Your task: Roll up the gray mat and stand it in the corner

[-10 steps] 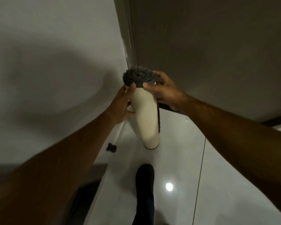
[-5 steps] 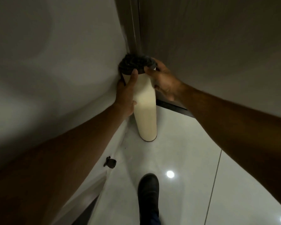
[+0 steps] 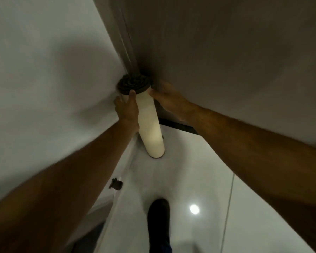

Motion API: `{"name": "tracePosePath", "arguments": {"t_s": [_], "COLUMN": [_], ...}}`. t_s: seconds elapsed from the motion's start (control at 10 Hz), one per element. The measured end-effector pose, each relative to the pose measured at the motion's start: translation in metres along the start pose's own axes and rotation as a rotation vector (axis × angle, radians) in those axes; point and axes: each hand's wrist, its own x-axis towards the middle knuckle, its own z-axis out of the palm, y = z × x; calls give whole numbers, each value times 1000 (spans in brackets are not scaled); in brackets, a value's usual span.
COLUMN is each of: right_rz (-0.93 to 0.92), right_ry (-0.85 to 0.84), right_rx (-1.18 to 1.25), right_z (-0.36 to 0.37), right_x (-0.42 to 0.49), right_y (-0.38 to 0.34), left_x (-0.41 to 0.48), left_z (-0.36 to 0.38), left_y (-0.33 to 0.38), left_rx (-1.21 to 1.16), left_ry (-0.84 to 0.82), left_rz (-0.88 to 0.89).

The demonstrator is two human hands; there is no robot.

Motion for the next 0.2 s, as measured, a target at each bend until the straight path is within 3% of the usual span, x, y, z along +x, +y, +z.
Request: {"name": "tracePosePath", "arguments": {"t_s": [0.2], "right_rz": [-88], "right_ry": [141], "right_rx": [-334], "right_z": [-102], "right_x": [-101], "right_y": [-101], "left_x": [-114], "left_z": [41], "left_y": [90], "left_rx": [190], "left_ry": [-145], "left_rz": [332]}}
